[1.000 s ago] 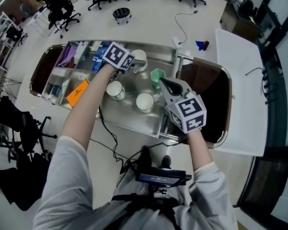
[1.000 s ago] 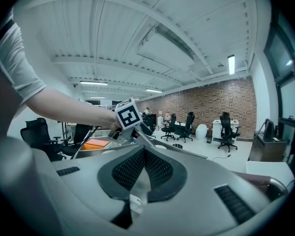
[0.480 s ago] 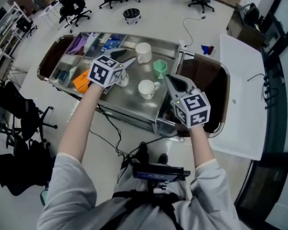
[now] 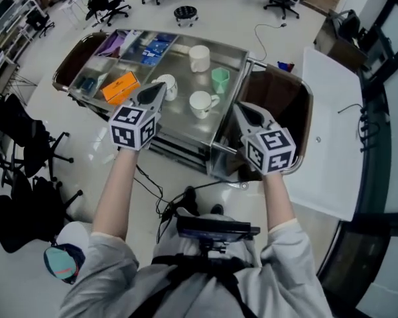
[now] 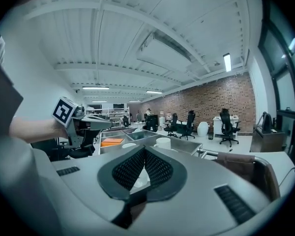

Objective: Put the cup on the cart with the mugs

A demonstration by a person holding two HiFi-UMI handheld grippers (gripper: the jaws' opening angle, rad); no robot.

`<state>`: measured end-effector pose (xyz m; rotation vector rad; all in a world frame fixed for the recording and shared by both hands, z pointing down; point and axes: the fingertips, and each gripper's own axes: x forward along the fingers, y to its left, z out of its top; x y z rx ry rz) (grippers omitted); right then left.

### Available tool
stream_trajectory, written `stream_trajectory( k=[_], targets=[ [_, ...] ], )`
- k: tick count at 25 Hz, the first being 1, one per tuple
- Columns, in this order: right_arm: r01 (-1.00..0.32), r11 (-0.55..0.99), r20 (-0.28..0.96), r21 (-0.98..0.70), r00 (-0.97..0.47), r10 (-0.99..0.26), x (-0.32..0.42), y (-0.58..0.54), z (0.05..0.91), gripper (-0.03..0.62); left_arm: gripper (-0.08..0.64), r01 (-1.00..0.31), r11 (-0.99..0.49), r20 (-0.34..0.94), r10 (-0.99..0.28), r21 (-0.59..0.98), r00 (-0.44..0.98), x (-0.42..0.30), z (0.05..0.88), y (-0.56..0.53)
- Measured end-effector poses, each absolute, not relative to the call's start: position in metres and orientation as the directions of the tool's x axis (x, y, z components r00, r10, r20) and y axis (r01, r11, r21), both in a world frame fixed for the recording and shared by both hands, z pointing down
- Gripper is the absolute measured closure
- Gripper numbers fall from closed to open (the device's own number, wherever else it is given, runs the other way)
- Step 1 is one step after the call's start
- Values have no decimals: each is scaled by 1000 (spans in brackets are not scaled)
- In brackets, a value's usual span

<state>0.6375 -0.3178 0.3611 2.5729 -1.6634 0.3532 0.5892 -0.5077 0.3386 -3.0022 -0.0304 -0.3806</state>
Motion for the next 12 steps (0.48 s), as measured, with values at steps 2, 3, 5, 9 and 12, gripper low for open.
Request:
stream_trajectory(
  k=[2,3,5,9,12],
  targets=[
    [-903,-421,224,-87,394,-891,633,-309,366,583,558,-5,-997,239,-25,-81,971,569,348,-506],
    [-903,-420,224,-94,392,-892,631,-306,369,583,558,-25,-998,235,-40,-64,971,558,353,-505],
    [-904,-415,225,-102,385,-895,627,-300,372,583,559,-65,-997,232,-71,-35,970,537,362,-506],
    [-903,-418,223,-101,389,-894,621,-286,375,583,560,-139,-990,233,-130,23,964,498,380,-507],
    [-902,-420,216,-102,392,-894,616,-278,377,583,558,-171,-984,243,-156,42,957,478,391,-506]
  ],
)
